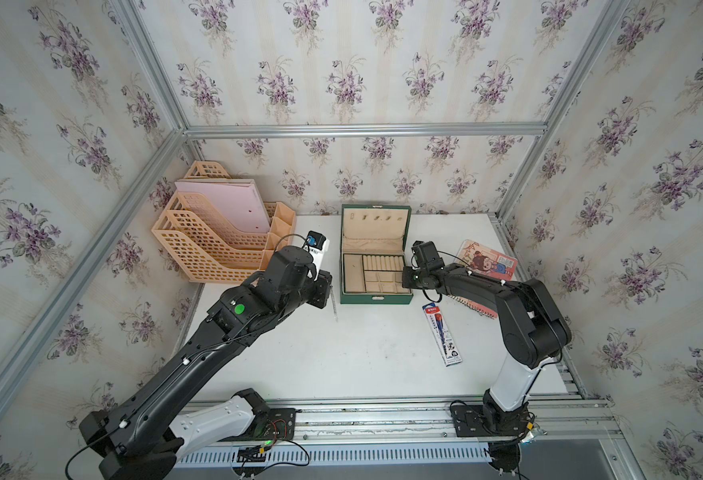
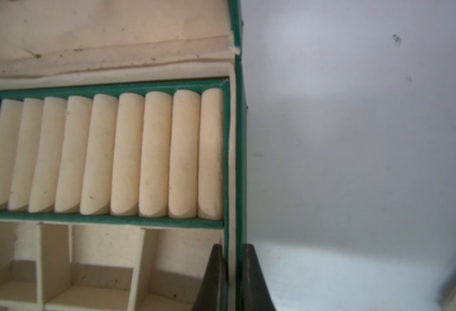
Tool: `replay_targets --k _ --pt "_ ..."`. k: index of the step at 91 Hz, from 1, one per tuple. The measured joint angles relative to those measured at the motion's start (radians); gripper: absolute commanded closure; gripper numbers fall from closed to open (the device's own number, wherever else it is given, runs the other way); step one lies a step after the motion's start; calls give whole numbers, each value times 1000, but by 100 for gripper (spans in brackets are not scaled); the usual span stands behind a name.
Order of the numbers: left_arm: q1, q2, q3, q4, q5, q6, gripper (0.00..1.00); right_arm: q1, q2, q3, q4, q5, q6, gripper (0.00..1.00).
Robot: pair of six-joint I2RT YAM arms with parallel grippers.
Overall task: Put jewelry chain into jewelry box
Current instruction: Move the jewelry box to the center of the board.
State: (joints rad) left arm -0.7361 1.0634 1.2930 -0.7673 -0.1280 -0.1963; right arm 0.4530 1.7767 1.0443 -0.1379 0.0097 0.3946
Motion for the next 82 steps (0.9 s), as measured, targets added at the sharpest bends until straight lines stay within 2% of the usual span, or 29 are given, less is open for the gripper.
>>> replay_targets --k 35,59,62,70,77,82 --pt "0 -60 -9 -1 -62 11 100 201 -211 -215 -53 154 105 100" --pt "0 -101 -35 -2 -116 15 100 332 -382 -338 -178 250 263 100" --pt "0 -103 -36 -2 -122 15 100 341 -394 -348 -188 260 282 94" --pt "0 -105 -42 0 -130 15 100 348 -407 -358 -192 269 311 67" --pt "0 -105 -47 -1 -130 15 100 348 -407 -352 -201 270 338 53" --pt "0 -104 -47 -2 -130 15 100 348 -415 -337 -214 271 340 47"
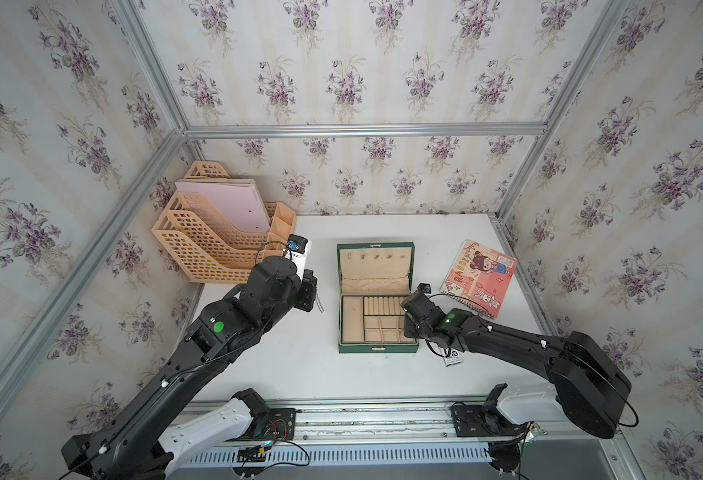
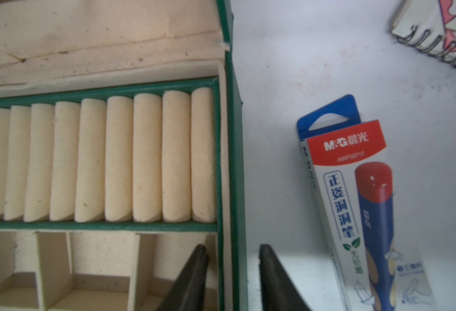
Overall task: Put jewelry chain into jewelry box
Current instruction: Move the jewelry box to the center of the board, then open the fastener on the jewelry box.
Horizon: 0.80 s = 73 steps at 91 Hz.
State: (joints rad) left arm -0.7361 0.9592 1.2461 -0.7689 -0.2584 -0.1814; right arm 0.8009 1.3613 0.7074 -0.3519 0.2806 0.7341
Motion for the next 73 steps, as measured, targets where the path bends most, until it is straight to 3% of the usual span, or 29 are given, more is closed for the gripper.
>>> replay_targets --k 21,31,44,60,73 --pt "1 9 21 -18 2 -6 100 -2 -120 135 -34 19 -27 45" --pt "1 20 38 -15 10 -18 100 -38 -173 147 18 -29 -8 42" --pt "1 36 21 -1 21 -39 100 -90 -176 87 222 -198 121 33" --pt "1 48 -55 32 23 -79 100 -98 -56 76 517 -351 308 33" --pt "1 52 -113 62 25 -105 100 -113 42 80 710 -390 438 36"
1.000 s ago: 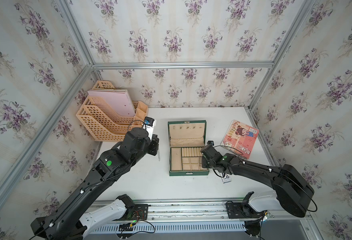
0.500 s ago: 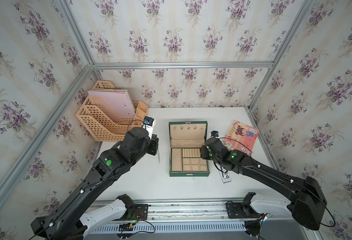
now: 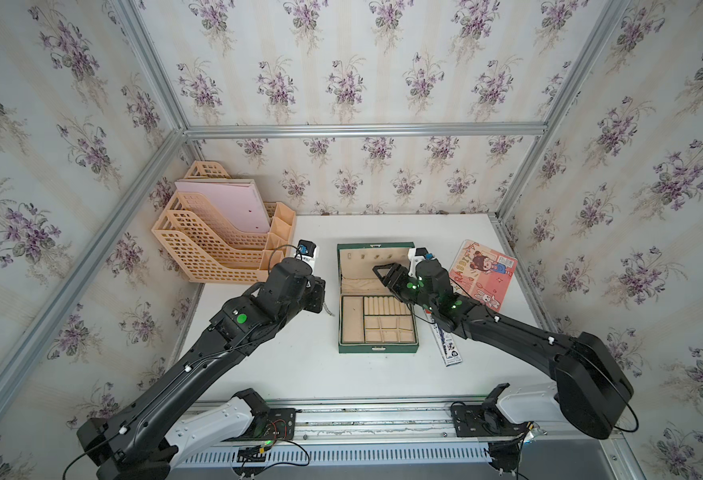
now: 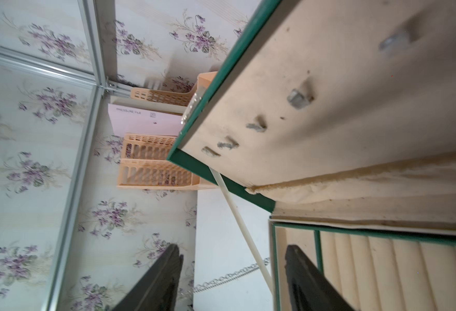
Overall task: Put jewelry chain into jewelry box
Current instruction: Open the fastener on the jewelry box.
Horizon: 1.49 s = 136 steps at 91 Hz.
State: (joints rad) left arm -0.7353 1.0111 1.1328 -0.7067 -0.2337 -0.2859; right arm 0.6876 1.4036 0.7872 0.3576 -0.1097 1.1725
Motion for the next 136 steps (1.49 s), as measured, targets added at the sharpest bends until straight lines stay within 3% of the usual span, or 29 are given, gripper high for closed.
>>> replay_targets --k 22,56,91,136 --pt "0 6 -50 37 8 -22 100 -21 134 5 224 -10 189 38" --pt "0 16 -62 59 23 -23 100 -21 311 84 381 -5 328 42" --pt "0 16 -64 60 26 -23 100 7 333 79 407 73 402 51" --pt "0 5 -81 73 34 -26 100 109 325 17 424 306 507 47"
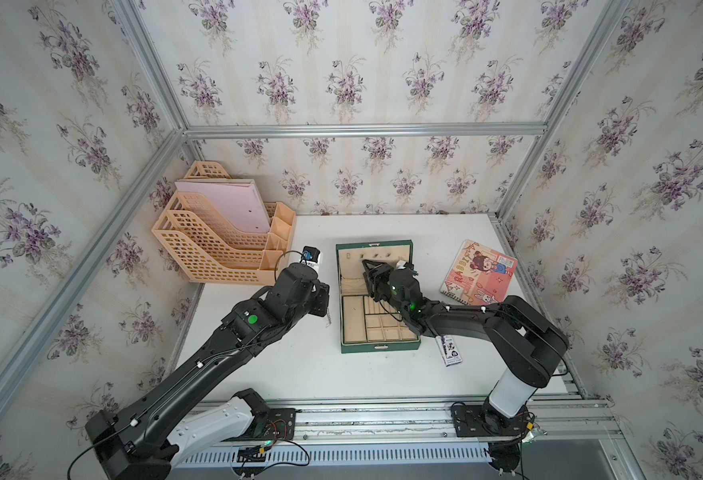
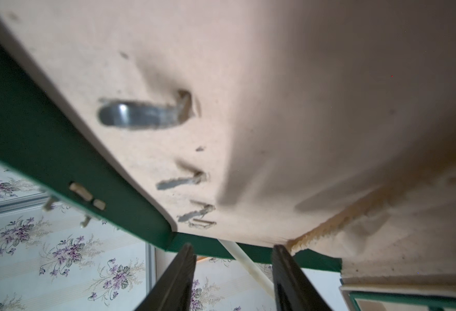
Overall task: Put jewelry chain into jewelry box
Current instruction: Open the fastener on the jewelry box.
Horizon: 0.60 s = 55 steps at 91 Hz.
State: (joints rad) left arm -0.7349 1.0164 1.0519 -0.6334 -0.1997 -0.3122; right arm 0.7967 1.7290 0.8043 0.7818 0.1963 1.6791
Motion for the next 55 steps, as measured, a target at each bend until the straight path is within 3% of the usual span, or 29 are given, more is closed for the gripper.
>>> replay_targets --k 29,55 --pt "0 -10 -5 1 7 -3 100 28 39 38 56 125 30 47" --pt "0 -13 -8 3 14 -4 100 29 81 84 56 159 48 47"
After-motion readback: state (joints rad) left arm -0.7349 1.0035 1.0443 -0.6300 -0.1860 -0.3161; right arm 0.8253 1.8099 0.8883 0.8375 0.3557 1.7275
